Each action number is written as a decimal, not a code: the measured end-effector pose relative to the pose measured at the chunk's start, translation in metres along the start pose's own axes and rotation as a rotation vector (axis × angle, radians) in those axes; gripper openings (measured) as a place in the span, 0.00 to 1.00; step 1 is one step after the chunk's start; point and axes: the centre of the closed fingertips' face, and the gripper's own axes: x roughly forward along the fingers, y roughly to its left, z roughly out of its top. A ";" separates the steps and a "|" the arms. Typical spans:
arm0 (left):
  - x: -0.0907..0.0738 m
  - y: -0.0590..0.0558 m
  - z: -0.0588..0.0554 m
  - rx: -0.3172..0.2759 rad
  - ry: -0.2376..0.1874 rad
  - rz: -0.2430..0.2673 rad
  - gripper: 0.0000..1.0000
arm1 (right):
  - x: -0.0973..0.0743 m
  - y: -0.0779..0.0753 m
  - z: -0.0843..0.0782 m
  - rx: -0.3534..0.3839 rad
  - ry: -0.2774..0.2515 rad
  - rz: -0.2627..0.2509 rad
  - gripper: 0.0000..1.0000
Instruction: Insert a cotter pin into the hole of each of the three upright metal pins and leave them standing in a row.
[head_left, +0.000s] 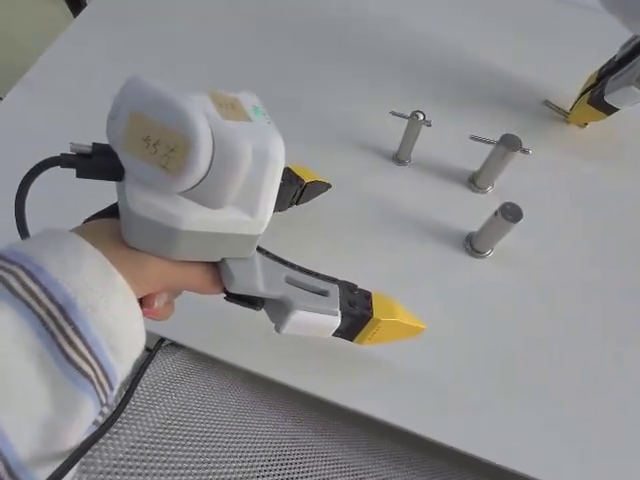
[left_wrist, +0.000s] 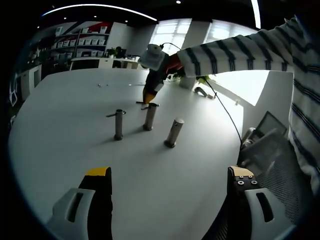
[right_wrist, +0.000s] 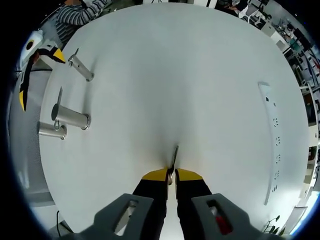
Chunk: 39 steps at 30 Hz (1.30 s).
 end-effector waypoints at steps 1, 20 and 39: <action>0.000 0.000 0.001 0.004 -0.002 0.001 0.95 | -0.001 -0.001 -0.001 0.004 -0.005 0.003 0.00; -0.002 0.006 0.005 -0.008 0.024 0.042 0.88 | -0.003 -0.001 0.002 -0.002 0.022 -0.057 0.00; -0.009 -0.005 0.029 -0.070 -0.058 0.043 0.87 | -0.044 0.014 -0.016 -0.008 -0.003 -0.098 0.00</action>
